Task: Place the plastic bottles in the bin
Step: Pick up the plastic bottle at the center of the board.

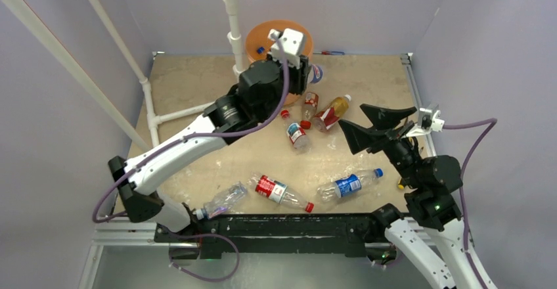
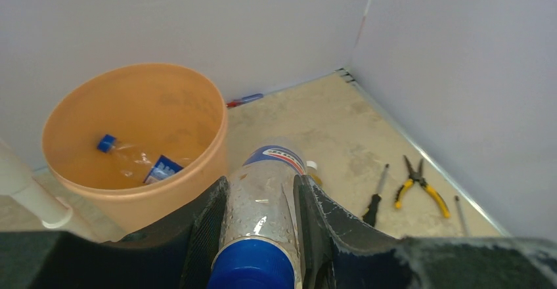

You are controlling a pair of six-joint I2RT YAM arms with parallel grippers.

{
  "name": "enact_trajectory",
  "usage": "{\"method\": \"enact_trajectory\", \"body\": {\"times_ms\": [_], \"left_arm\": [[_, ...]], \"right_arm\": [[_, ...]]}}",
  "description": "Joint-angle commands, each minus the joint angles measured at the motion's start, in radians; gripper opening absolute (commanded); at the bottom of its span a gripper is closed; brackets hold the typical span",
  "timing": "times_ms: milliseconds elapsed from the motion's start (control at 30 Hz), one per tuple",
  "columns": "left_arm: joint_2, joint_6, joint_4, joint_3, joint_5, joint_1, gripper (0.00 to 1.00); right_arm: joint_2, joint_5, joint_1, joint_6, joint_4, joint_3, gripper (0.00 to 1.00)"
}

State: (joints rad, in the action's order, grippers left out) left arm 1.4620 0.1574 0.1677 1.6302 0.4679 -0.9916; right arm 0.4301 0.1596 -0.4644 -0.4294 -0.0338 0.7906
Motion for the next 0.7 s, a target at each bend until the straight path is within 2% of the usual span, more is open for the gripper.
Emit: {"method": "enact_trajectory", "body": {"times_ms": [0, 133, 333, 500, 667], "left_arm": [[0.104, -0.106, 0.149, 0.214, 0.148, -0.019, 0.0], [0.159, -0.103, 0.284, 0.345, 0.11, -0.033, 0.0], [0.129, -0.015, 0.588, 0.485, -0.087, -0.032, 0.0], [0.115, 0.056, 0.836, 0.616, -0.217, -0.03, 0.0], [0.06, 0.091, 0.872, 0.602, -0.308, -0.03, 0.0]], "right_arm": [[-0.052, -0.052, -0.002, -0.005, 0.01, -0.027, 0.99], [-0.033, -0.041, -0.002, 0.04, 0.003, -0.021, 0.99], [0.013, 0.03, -0.028, 0.117, -0.019, -0.008, 0.98], [0.039, 0.136, -0.112, 0.214, -0.018, 0.013, 0.99], [0.13, 0.201, -0.165, 0.282, 0.032, 0.102, 0.99]]}}
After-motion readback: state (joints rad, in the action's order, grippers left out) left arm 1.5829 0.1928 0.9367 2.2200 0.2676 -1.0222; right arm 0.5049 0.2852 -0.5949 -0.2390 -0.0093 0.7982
